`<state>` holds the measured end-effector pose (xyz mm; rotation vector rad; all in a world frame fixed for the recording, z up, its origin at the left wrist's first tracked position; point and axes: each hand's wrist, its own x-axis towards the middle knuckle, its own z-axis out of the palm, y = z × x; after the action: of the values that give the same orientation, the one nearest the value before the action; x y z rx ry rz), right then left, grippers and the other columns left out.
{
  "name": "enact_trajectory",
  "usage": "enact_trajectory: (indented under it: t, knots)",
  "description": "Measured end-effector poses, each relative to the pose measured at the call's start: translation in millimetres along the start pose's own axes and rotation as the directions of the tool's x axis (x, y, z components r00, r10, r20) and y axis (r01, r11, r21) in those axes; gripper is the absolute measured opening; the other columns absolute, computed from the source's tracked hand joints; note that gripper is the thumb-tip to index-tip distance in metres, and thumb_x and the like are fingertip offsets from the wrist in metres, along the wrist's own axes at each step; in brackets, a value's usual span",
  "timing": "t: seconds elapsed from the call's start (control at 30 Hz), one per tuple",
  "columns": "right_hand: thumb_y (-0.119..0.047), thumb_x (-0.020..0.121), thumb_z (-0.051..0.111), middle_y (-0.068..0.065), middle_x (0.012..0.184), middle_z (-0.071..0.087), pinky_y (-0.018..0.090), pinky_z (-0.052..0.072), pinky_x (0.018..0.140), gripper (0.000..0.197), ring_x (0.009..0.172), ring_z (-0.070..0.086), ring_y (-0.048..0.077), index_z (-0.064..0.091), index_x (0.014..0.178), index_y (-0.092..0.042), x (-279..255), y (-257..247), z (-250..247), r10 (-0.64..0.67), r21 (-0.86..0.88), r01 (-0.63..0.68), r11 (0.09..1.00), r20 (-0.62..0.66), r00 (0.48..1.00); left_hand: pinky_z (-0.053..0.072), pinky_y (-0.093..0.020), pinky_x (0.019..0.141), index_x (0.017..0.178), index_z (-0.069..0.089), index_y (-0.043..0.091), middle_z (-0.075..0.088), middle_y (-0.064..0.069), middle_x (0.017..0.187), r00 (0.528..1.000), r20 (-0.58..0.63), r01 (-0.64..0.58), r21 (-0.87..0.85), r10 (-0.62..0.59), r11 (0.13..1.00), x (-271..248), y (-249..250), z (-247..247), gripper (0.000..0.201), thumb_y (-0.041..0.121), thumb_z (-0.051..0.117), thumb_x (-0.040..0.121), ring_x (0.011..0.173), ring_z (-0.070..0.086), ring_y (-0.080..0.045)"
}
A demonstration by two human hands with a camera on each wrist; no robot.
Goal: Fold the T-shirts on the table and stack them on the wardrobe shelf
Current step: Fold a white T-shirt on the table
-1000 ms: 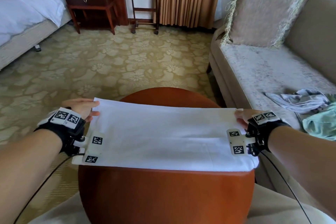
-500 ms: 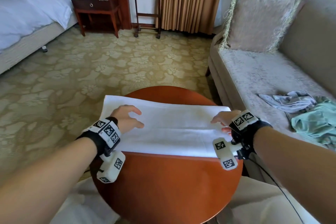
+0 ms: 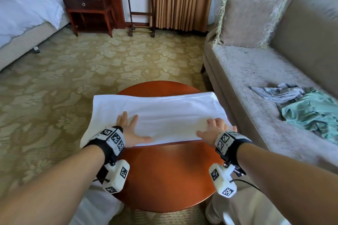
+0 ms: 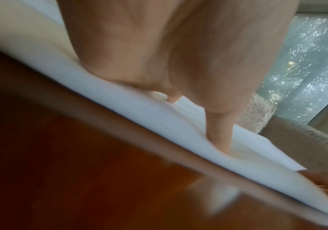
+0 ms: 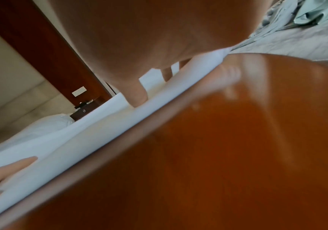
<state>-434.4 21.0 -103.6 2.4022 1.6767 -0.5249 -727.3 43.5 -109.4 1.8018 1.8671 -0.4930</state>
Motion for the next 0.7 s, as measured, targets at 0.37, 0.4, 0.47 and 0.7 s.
enact_trajectory:
  t: [0.37,0.4,0.47,0.7]
  knots:
    - [-0.046,0.087,0.053,0.013,0.147,0.031,0.051,0.028,0.111,0.068,0.136,0.028,0.036,0.033,0.143,-0.015,-4,-49,-25,-0.033,0.011,0.034,0.999,-0.086,0.996,0.048,-0.027,0.068,0.123,0.063,0.006,0.065,-0.011,0.118,0.998,-0.043,0.051,-0.035,-0.052,0.998,-14,4,-50,0.082,0.072,0.062,0.074,0.097,0.064,-0.026]
    - [-0.053,0.087,0.053,0.012,0.147,0.033,0.050,0.031,0.110,0.070,0.135,0.031,0.035,0.034,0.144,-0.016,-9,-55,-23,-0.084,0.039,0.085,0.996,-0.026,0.996,0.050,-0.029,0.073,0.119,0.066,0.009,0.064,-0.009,0.118,0.996,-0.086,0.040,0.032,-0.038,0.999,-14,2,-50,0.075,0.070,0.062,0.076,0.101,0.063,-0.026]
    - [-0.063,0.081,0.057,0.011,0.144,0.032,0.049,0.036,0.106,0.080,0.133,0.031,0.033,0.035,0.143,-0.019,-17,-63,-13,-0.117,0.105,0.112,0.988,0.038,0.992,0.049,-0.038,0.094,0.115,0.068,0.015,0.056,-0.006,0.128,0.989,-0.146,0.053,0.159,-0.029,0.986,-14,-4,-45,0.064,0.066,0.062,0.078,0.116,0.053,-0.027]
    - [-0.073,0.067,0.063,0.003,0.149,0.025,0.062,0.015,0.112,0.096,0.140,0.023,0.030,0.029,0.145,-0.029,-12,-64,4,-0.146,-0.015,0.146,0.989,0.001,0.989,0.052,-0.039,0.083,0.069,0.061,0.008,0.057,-0.020,0.100,0.988,-0.131,0.095,0.095,-0.083,0.991,-22,-36,-29,0.061,0.068,0.074,0.066,0.108,0.057,-0.033]
